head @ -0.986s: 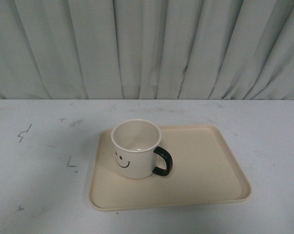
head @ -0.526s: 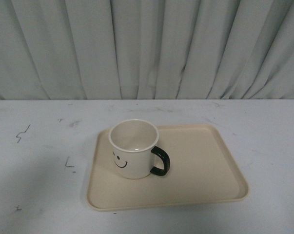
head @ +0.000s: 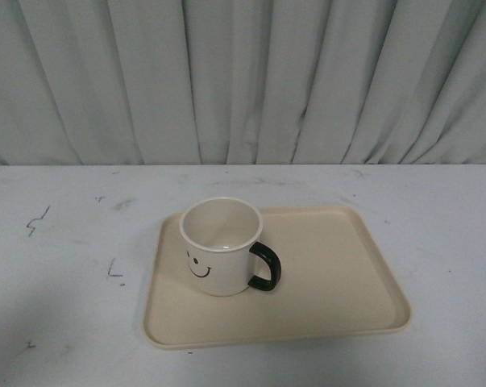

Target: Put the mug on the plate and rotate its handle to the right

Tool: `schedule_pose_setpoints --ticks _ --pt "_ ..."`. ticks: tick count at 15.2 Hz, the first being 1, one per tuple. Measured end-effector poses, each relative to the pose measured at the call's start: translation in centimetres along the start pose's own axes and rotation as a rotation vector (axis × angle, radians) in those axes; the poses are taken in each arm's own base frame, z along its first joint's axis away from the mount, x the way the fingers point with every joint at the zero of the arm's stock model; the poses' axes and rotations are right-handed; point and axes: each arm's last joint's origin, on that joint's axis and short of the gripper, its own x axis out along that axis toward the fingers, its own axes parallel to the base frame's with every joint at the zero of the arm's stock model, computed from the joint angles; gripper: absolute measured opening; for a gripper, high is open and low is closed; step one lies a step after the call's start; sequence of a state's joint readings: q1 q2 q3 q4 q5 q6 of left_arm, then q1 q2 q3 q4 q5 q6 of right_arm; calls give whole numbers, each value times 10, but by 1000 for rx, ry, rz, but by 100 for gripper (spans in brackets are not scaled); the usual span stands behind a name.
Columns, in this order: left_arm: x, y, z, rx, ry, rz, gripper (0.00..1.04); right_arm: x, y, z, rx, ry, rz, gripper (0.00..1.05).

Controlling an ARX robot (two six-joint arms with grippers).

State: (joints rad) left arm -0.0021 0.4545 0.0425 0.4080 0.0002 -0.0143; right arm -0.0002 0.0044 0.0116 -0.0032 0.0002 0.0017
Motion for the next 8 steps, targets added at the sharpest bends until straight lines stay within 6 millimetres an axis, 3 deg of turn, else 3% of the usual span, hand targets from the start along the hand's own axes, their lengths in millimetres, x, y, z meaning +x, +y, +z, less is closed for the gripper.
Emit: schedule_pose_setpoints --ticks 8 --pt "-11 0 -6 0 -18 0 2 0 0 0 0 0 0 98"
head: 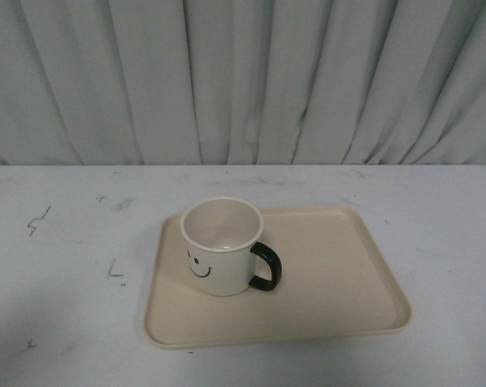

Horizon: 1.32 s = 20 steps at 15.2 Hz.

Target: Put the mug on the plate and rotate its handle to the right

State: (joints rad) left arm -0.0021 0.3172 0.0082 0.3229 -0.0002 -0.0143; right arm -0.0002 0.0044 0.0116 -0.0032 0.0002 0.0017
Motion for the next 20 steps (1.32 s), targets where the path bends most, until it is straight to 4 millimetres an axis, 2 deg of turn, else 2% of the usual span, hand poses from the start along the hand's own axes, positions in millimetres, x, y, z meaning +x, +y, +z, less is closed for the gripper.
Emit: schedule_pose_setpoints --ticks 8,9,10,13,14,17,19,20 --pt "-10 0 -1 0 3 0 2 0 0 0 0 0 0 98" --pt "-16 0 -7 0 58 0 2 0 0 0 0 0 0 98" --pt "-20 0 -3 0 5 0 2 0 0 0 0 0 0 98" --pt "-20 0 -4 0 16 1 2 0 0 0 0 0 0 98" --pt "-20 0 -4 0 18 1 8 0 0 0 0 -1 0 98" --pt "-20 0 -4 0 17 1 45 4 -2 6 0 -39 3 98" --pt "-20 0 -4 0 17 1 68 21 -5 13 6 -48 -19 98" --pt "-20 0 -4 0 18 1 81 37 -4 26 20 -78 -20 98"
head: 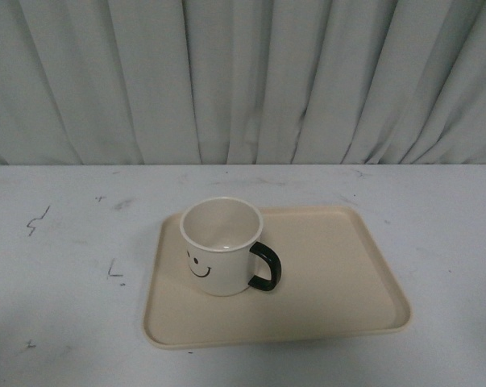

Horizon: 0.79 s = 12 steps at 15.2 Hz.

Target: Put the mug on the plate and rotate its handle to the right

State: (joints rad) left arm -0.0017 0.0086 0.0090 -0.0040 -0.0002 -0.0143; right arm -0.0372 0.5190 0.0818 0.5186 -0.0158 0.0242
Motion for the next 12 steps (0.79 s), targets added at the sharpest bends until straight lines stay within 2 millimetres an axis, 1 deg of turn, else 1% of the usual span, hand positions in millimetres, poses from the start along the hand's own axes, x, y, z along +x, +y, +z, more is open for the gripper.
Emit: schedule_pose_setpoints --ticks 1,2,3,4,5,6,7,8,9,10,12 --pt "0 0 0 0 0 0 93 24 2 16 20 -41 -11 98" --pt "0 0 0 1 0 0 100 55 6 30 55 -65 -4 98" --pt "0 0 0 1 0 0 97 85 12 34 88 -25 -9 98" --pt "0 0 0 1 0 0 98 119 24 31 130 59 -11 98" --pt "0 0 0 1 0 0 98 151 40 21 160 167 5 98" --pt "0 0 0 1 0 0 98 178 60 12 189 263 40 98" --pt "0 0 0 1 0 0 98 196 77 6 195 340 49 98" --pt "0 0 0 1 0 0 98 207 95 -1 200 416 78 98" --pt "0 0 0 1 0 0 98 214 115 -12 199 498 105 98" --pt "0 0 0 1 0 0 98 216 131 -26 203 580 123 98" --pt "0 0 0 1 0 0 98 215 150 -49 208 703 137 98"
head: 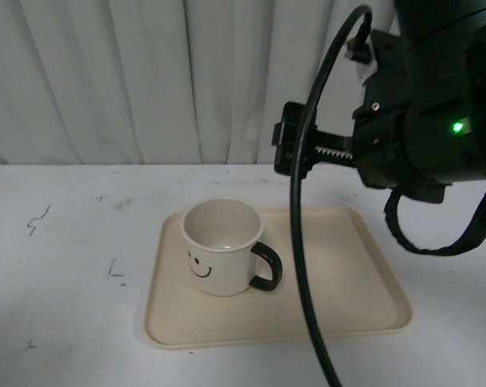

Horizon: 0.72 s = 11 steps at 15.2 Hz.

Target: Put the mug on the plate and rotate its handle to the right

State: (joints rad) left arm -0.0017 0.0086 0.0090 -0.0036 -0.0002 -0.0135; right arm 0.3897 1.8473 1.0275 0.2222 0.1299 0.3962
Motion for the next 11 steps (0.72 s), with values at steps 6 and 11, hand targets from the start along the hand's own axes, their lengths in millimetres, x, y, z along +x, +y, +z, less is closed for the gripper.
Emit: schedule_pose_setpoints --ticks 6,11 --pt "0 0 0 0 0 0 98 32 19 -28 48 155 28 98" --pt "0 0 0 0 0 0 98 40 31 -40 55 207 62 98"
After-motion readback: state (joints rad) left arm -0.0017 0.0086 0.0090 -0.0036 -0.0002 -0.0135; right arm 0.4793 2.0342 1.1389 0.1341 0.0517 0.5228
